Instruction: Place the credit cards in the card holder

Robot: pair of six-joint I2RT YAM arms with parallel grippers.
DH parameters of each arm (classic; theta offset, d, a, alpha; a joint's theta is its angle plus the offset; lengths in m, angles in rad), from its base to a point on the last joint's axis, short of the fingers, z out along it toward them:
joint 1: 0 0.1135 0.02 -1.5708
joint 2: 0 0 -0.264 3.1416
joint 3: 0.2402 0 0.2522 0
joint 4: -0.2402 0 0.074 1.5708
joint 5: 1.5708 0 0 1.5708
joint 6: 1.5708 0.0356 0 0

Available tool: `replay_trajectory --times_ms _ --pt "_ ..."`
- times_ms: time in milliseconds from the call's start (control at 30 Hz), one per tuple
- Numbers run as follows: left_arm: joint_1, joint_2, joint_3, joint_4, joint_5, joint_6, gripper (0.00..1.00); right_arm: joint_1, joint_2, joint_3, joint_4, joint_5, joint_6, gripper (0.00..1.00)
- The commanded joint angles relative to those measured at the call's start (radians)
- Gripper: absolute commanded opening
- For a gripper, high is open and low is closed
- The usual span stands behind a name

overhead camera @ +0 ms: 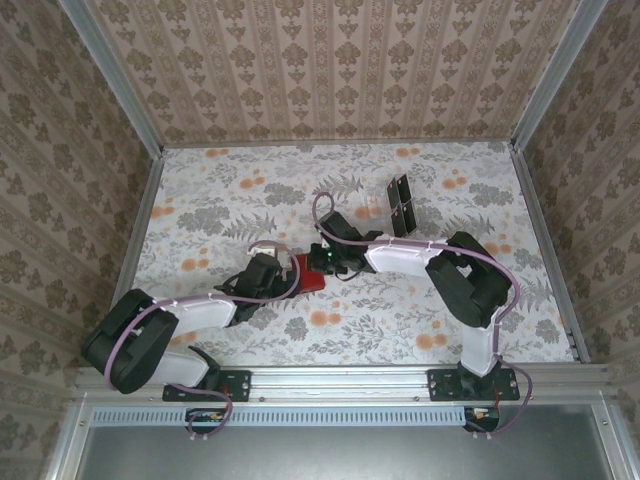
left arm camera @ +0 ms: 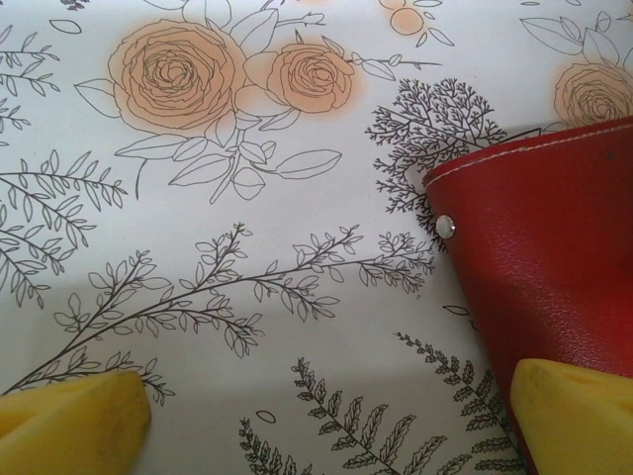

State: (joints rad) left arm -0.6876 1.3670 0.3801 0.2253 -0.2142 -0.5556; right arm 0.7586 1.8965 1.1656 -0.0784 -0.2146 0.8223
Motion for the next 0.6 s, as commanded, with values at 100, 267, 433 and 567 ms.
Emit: replay_trajectory --times_ms 100,267,433,567 --pt "-0.001 0.069 -0.007 -0.016 0.146 -0.003 0.99 -0.004 -0.048 -0.003 -0.022 0.001 -0.002 0.00" --pt "-0.002 0.069 -0.007 -0.017 0.145 0.000 0.99 -0.002 -0.030 -0.012 -0.022 0.003 0.001 0.00" --pt "-0.001 0.069 -0.004 -0.017 0.145 0.000 0.99 -0.003 -0.006 -0.011 -0.019 0.005 0.003 0.00" --pt "-0.002 0.069 -0.005 -0.017 0.144 0.000 0.99 -0.003 0.010 -0.008 -0.017 0.006 0.003 0.00"
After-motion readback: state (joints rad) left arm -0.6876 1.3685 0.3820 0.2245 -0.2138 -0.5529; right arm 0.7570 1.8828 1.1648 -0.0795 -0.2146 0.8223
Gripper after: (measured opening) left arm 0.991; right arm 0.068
